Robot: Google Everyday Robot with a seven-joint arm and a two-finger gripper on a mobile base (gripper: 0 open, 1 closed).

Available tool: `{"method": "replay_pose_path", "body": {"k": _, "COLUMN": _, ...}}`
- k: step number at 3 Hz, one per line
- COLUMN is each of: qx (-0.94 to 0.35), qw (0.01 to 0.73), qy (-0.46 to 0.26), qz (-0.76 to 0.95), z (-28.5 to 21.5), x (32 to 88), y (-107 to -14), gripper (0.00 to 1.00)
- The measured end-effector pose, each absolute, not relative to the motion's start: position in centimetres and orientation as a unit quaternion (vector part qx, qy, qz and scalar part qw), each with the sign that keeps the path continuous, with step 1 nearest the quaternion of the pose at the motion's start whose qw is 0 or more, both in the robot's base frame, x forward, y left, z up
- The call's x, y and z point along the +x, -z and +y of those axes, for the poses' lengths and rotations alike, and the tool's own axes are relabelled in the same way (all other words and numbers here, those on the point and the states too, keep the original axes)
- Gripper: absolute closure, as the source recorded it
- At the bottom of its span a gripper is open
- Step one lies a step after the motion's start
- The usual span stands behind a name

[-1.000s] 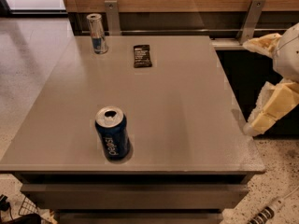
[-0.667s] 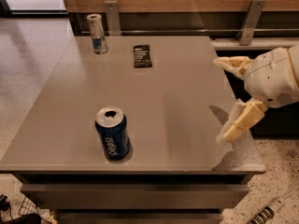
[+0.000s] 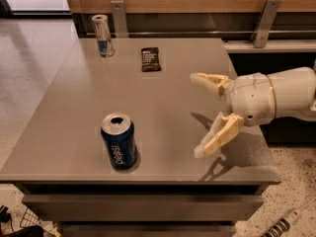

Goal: Knock pepsi can over

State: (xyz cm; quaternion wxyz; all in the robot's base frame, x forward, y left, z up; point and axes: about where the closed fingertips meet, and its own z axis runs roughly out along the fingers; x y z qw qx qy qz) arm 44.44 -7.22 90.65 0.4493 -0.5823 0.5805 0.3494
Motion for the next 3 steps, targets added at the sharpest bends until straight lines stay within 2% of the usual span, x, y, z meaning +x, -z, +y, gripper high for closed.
{"method": "replay_pose_path", "body": {"k": 1, "qx": -0.567, "qw": 0.467, "qy": -0.402, "qz": 0.547, "z": -3.9, "x": 43.0, "y": -91.0, "gripper": 0.00}}
{"method": "replay_pose_path", "body": {"k": 3, "qx": -0.571, "qw": 0.454, "qy": -0.391, "qz": 0.560, "z": -1.3, "x": 43.5, "y": -88.3, "gripper": 0.00}}
